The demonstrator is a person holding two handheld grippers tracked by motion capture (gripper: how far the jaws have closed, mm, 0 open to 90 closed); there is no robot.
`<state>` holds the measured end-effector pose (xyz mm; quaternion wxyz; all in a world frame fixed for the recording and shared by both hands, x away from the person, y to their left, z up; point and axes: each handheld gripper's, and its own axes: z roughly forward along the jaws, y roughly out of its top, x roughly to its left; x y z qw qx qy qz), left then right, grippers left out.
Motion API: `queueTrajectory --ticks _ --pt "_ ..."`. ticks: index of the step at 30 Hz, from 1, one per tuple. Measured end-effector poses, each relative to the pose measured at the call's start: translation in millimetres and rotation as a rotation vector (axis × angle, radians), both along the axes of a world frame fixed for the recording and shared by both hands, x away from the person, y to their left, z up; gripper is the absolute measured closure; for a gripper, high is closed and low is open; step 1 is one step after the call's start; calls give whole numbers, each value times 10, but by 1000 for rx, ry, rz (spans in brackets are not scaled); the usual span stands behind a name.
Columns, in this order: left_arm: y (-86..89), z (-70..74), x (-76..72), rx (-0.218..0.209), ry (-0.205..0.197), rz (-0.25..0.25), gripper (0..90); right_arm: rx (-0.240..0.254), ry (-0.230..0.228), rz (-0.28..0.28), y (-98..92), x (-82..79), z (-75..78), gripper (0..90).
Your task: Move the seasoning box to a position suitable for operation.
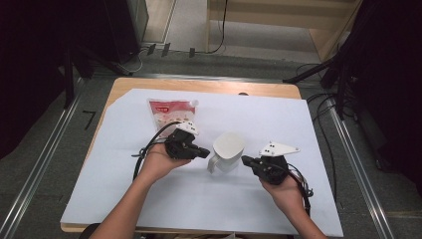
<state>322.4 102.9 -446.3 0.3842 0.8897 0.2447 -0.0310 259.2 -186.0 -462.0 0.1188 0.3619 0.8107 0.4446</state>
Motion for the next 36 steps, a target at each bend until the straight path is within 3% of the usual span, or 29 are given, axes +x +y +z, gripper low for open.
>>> queueTrajectory --ticks 17,25,28,36 --pt "-119 -18 -60 38 -16 -30 900 22 48 -2 43 43 -7 900" --pt "-143 -19 -84 52 -11 -26 900 21 52 -16 42 56 -9 900" --pt "-187 -30 -111 37 -10 -31 900 26 59 -30 36 81 -8 900" --pt "-304 -34 -193 63 -20 -53 900 33 52 -54 40 154 -12 900"
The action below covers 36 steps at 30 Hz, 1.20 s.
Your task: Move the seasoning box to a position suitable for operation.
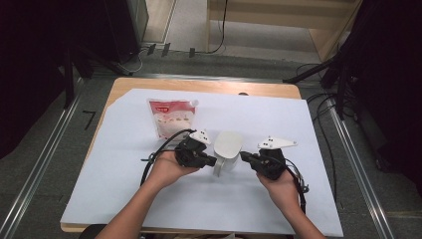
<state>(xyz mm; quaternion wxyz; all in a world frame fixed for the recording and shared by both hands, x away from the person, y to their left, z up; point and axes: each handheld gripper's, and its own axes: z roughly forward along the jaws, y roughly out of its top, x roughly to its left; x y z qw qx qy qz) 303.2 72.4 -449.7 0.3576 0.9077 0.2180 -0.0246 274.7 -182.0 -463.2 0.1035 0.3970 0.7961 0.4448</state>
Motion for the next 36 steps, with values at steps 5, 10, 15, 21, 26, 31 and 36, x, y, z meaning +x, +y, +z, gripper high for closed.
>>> queueTrajectory --ticks 5,10,15,21,26,31,36 --pt "-97 -17 -46 -16 10 6 900 3 4 -16 -2 62 -4 900" --pt "-206 -30 -88 -15 -5 -8 900 0 8 -25 11 113 -4 900" --pt "-330 -66 -134 -10 -12 -8 900 3 15 -31 36 141 -8 900" --pt "-375 -95 -134 -36 4 -3 900 9 21 -26 49 163 -10 900" --pt "-289 -101 -106 -27 75 -17 834 8 18 -8 21 132 25 900" --pt "-175 -33 -130 -10 68 -30 764 14 8 5 -32 50 100 900" --pt "-21 27 -120 -24 54 -31 675 34 8 18 -98 -49 174 900"
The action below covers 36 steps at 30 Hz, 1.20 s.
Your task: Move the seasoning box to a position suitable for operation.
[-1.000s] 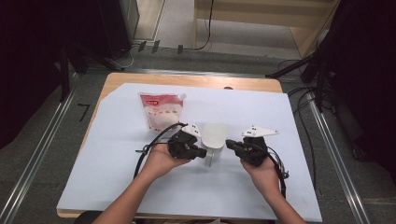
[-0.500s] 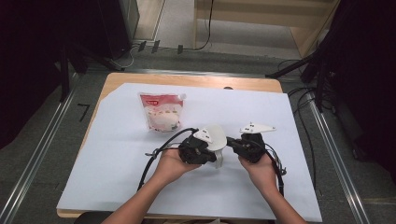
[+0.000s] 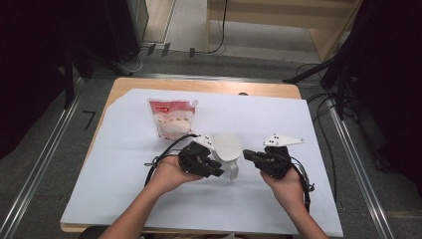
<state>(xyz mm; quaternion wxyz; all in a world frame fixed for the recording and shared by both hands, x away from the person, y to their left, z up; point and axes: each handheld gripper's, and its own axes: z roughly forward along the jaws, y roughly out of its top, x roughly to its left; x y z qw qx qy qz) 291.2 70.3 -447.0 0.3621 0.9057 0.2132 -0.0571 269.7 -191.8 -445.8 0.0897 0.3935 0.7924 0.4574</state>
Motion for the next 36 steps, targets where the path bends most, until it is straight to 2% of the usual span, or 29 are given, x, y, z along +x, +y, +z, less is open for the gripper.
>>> queueTrajectory --ticks 1,3,7,10,12,14,16,17,21,28,30,36 --pt "34 0 6 2 -12 2 659 3 0 7 -5 -34 16 900" --pt "65 4 11 6 -6 10 641 1 1 13 -4 -67 32 900" --pt "177 34 48 -13 -23 29 585 -2 -13 48 24 -171 84 900" --pt "246 56 71 -21 -42 27 535 -4 -4 60 54 -234 87 900" --pt "304 53 101 -29 -36 29 425 -5 6 69 73 -294 84 900" --pt "333 54 111 -30 -46 40 412 -5 4 70 79 -306 83 900" --pt "374 63 131 -33 -39 52 384 -1 8 73 99 -339 84 900" --pt "384 59 136 -48 -38 64 379 4 10 80 122 -352 80 900" --pt "427 70 155 -53 -39 71 374 4 18 93 171 -365 60 900" --pt "466 108 177 -21 -58 72 368 -2 35 122 286 -388 -2 900" --pt "470 107 177 -36 -61 78 368 -5 38 127 320 -393 -21 900" --pt "471 114 181 -37 -69 88 369 -23 63 148 445 -374 -145 900"
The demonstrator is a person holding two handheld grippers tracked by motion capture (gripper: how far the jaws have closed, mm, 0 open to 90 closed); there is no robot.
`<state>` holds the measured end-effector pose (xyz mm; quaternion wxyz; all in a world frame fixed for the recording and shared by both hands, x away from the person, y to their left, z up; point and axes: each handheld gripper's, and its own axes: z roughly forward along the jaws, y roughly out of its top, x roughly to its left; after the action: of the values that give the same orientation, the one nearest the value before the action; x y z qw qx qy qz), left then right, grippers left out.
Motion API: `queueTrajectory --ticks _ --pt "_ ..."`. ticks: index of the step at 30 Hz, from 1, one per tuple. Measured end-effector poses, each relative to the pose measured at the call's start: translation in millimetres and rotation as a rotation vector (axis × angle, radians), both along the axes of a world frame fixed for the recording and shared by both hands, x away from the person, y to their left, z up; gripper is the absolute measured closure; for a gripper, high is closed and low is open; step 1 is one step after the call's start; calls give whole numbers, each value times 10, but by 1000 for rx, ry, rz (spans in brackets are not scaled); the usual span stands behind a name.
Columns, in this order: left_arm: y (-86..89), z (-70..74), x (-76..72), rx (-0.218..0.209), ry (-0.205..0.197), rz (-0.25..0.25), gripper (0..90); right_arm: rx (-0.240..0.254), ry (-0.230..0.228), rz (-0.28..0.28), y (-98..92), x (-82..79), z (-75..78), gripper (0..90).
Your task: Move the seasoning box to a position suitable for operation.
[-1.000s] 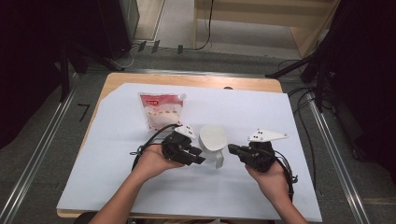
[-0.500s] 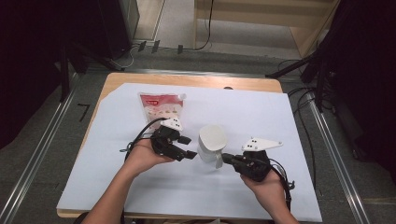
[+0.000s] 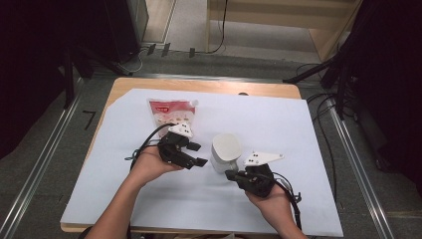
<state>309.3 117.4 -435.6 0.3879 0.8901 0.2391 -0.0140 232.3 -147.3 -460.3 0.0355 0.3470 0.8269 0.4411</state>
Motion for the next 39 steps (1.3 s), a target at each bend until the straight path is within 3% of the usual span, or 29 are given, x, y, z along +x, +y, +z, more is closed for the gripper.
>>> queueTrajectory --ticks 8,15,25,39 --pt "-5 6 -12 -6 -7 4 375 -6 8 -1 36 25 -52 900" --pt "-16 3 -9 19 -9 -6 374 -22 8 -4 14 37 -58 900" --pt "-24 -5 -11 16 -5 -4 381 -21 30 -40 -141 122 -74 900" --pt "-26 7 -14 1 -34 4 386 -13 35 -114 -455 330 -86 900"
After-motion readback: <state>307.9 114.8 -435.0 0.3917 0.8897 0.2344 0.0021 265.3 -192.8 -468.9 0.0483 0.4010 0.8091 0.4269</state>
